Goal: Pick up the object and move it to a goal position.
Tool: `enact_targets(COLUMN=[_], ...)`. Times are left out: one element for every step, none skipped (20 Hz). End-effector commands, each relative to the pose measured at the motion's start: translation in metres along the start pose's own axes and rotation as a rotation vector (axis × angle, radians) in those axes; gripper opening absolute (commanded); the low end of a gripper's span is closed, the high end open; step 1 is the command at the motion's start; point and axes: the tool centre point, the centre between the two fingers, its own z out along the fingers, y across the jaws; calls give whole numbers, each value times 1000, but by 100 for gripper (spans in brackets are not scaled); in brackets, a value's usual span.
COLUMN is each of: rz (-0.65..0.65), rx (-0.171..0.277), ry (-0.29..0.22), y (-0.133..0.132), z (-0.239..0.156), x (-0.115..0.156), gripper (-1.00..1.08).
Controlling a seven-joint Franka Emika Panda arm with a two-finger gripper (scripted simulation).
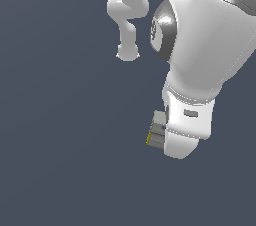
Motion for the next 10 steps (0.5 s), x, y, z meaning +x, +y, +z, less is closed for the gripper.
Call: enact_targets(rz=[0,0,0,0,0,0,0,0,0,0], rx=[0,0,0,0,0,0,0,0,0,0], ry=[0,0,0,0,0,0,0,0,0,0], y=[3,4,4,5,5,6,6,6,6,6], z=[-2,-2,-3,-3,-4,-4,-4,-4,-4,-4], x=[2,3,3,4,4,4,4,5,5,5], gripper=[-100,-100,-100,-100,-100,-100,-100,-100,-100,-100])
